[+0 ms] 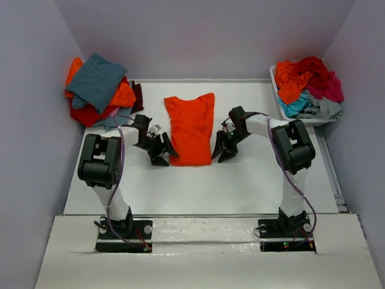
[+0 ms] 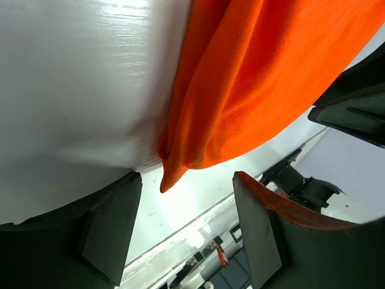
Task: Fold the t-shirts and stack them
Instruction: Grab one side of the 2/3 rectangular tshirt with both arms
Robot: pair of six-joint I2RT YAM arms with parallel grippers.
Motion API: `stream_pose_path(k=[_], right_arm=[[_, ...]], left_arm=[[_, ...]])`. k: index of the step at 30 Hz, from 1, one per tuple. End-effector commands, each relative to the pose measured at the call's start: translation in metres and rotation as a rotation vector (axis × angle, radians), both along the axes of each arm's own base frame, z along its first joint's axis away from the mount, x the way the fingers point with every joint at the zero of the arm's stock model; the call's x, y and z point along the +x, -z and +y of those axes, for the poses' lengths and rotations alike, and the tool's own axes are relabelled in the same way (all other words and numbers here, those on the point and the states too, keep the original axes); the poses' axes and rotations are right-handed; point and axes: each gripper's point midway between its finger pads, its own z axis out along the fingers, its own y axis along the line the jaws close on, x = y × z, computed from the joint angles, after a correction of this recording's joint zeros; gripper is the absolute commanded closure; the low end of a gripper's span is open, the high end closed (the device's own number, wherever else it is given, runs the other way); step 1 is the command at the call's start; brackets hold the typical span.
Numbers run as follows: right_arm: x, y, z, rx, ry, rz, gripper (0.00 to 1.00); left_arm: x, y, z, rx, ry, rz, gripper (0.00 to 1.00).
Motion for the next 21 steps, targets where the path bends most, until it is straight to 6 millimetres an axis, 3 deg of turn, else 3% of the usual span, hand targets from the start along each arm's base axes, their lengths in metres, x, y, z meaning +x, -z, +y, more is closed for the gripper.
stream_pose_path(k=[1,14,21], right_arm=[[0.004,-0.005,0.007,0.058,0.012,-0.02,0.51],[0.013,0.009,0.024,0.152,0.091,0.0,0.51],[0.012,0.013,0.028,0.157,0.091,0.003,0.51]], left_arm=[[0.007,0.004,0.004,0.025,0.015,-0.038,0.24],[0.019,0.027,0.001,0.02,-0.023,-0.024,0.25],[0.015,0.044,0.003,0.038,-0.025,0.007,0.25]])
